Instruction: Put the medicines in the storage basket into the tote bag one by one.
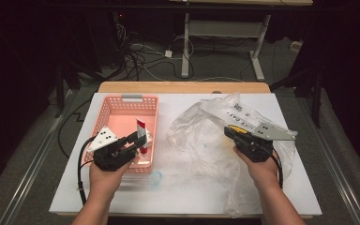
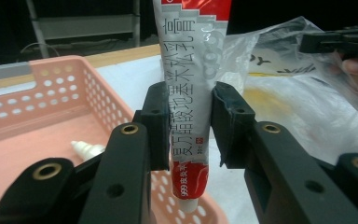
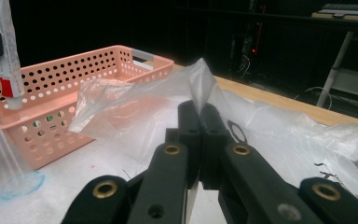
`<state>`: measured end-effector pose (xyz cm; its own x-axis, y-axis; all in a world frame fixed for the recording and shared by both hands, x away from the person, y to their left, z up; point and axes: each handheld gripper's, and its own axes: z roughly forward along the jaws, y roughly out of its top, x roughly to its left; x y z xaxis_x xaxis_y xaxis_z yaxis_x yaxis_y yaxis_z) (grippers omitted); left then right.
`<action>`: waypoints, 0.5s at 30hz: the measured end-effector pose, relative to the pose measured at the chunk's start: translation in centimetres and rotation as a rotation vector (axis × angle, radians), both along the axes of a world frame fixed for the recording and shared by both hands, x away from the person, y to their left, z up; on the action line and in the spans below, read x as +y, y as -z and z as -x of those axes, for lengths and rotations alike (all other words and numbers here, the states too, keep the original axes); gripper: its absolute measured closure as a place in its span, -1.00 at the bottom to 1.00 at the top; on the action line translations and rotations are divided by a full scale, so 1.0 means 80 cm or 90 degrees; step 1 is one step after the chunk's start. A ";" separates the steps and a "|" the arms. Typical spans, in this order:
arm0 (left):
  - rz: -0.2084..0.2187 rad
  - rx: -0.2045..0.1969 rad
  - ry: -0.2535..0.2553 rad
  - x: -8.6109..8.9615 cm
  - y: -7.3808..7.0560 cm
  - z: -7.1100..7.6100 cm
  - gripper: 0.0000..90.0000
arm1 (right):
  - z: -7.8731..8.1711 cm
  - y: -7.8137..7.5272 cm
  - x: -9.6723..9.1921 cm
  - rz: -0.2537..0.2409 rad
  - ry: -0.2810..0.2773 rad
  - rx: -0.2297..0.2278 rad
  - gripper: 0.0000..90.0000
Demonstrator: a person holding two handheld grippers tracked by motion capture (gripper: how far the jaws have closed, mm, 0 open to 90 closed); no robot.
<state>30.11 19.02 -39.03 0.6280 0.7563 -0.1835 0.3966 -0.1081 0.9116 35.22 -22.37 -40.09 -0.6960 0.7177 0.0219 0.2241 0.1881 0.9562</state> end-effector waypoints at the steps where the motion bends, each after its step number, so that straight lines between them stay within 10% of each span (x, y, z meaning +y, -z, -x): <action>1: 0.000 0.000 0.005 -0.003 0.000 0.001 0.50 | 0.000 0.000 0.000 -0.001 0.000 0.000 1.00; 15: -0.012 0.018 0.068 -0.041 0.013 0.006 0.50 | 0.004 -0.004 0.004 -0.006 -0.006 -0.008 1.00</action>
